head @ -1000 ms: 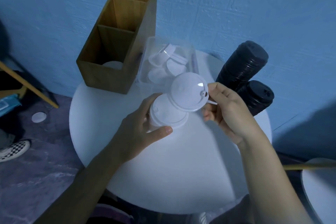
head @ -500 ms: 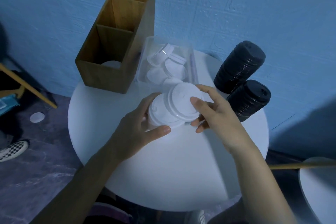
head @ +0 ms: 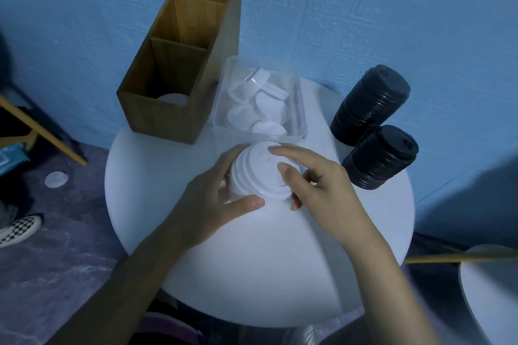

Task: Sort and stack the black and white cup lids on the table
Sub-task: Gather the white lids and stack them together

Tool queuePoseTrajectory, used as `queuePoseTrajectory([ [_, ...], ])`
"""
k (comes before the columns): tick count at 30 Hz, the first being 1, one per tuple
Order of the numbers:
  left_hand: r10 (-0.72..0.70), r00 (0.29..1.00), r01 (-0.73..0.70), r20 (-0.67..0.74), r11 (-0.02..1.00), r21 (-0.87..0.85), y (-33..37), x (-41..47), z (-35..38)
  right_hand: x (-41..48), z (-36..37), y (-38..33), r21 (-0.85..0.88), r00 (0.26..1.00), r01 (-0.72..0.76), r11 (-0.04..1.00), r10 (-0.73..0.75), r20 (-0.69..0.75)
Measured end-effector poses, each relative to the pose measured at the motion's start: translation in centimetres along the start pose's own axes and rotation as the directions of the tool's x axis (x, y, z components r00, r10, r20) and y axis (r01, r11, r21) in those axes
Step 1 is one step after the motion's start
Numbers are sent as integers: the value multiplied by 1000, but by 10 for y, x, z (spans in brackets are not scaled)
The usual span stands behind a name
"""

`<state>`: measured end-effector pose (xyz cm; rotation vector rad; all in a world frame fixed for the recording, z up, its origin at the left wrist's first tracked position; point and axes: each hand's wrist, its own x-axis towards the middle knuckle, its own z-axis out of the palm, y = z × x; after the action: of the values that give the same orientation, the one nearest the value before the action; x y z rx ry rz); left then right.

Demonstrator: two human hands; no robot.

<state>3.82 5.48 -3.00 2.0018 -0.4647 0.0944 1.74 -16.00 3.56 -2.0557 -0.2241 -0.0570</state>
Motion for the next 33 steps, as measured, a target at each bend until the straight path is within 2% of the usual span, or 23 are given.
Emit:
queuePoseTrajectory([
  [3,-16,1000,16,6,1000,7,1,0,-1,-1,-4,-3,-21,993,-65,998,67,102],
  [6,9,1000,-9,-2,999,40,3,1,-1,-3,-5,-3,-27,987,-45,999,48,152],
  [12,-2,1000,2,-11,1000,9,1,1,0,-5,-1,2,-108,998,-22,994,15,-67],
  [15,15,1000,-14,-14,1000,12,0,1,1,-9,6,-2,-273,998,1,962,-17,-55],
  [21,27,999,-26,-23,998,49,0,2,1,-8,13,-13,-459,999,-1,888,-18,-36],
  [26,32,999,-31,-29,999,44,-3,2,2,-8,8,-13,-479,999,45,877,-50,3],
  [30,19,1000,-18,-23,999,50,-4,3,2,-5,2,-15,-466,995,72,882,-31,94],
  [33,15,1000,-15,-18,999,48,-6,3,2,-3,3,-16,-447,995,58,893,-17,96],
])
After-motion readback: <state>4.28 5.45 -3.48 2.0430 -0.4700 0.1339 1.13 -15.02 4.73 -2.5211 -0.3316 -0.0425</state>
